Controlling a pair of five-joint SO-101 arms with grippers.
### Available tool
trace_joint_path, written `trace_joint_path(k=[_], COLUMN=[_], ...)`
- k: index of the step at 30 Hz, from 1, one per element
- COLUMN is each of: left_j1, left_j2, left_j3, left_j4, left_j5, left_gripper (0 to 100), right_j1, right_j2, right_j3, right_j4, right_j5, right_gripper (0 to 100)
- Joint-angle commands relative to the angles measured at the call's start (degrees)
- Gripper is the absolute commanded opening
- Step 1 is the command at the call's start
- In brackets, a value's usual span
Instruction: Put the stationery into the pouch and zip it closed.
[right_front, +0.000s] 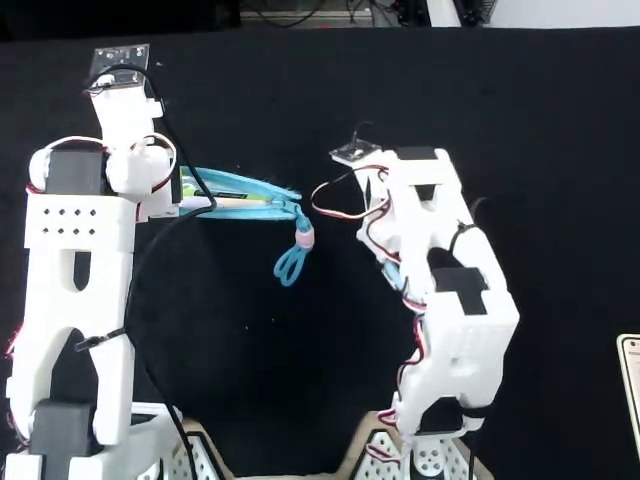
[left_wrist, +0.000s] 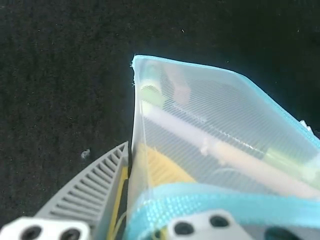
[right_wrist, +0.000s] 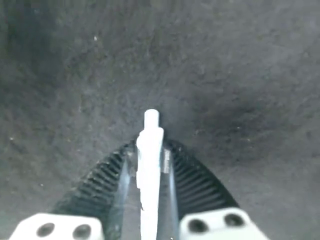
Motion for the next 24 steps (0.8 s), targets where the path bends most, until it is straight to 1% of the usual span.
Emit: trace_joint_path(k=[1, 6, 8, 12, 16, 19, 24], left_j1=[-1.63, -1.63, -1.45, -1.27, -1.45, -1.45, -1.63], left_j2=[0.79, 0.79, 0.79, 0.79, 0.79, 0.79, 0.79], left_j3=[3.47, 3.47, 3.47, 3.47, 3.47, 3.47, 3.56], left_j4=[-0.35, -0.53, -0.53, -0.53, -0.44, -0.53, -0.26], left_j5=[0.62, 0.62, 0.62, 0.62, 0.62, 0.62, 0.62], left_gripper=[3, 3, 3, 3, 3, 3, 3], right_j1=[1.23, 1.58, 1.41, -1.58, -8.0, -16.0, -24.35], right_j2=[-6.73, -22.73, -30.29, -45.67, -58.51, -65.36, -72.48], right_j3=[0.92, 0.92, 0.84, -1.63, -6.37, -7.34, -7.16], right_j4=[1.93, 9.14, 11.25, 13.27, 13.45, 9.49, 0.7], right_j5=[0.53, 0.09, -2.99, -11.6, -21.45, -27.87, -29.63], right_gripper=[1.1, 1.1, 1.1, 1.1, 1.1, 1.1, 1.1])
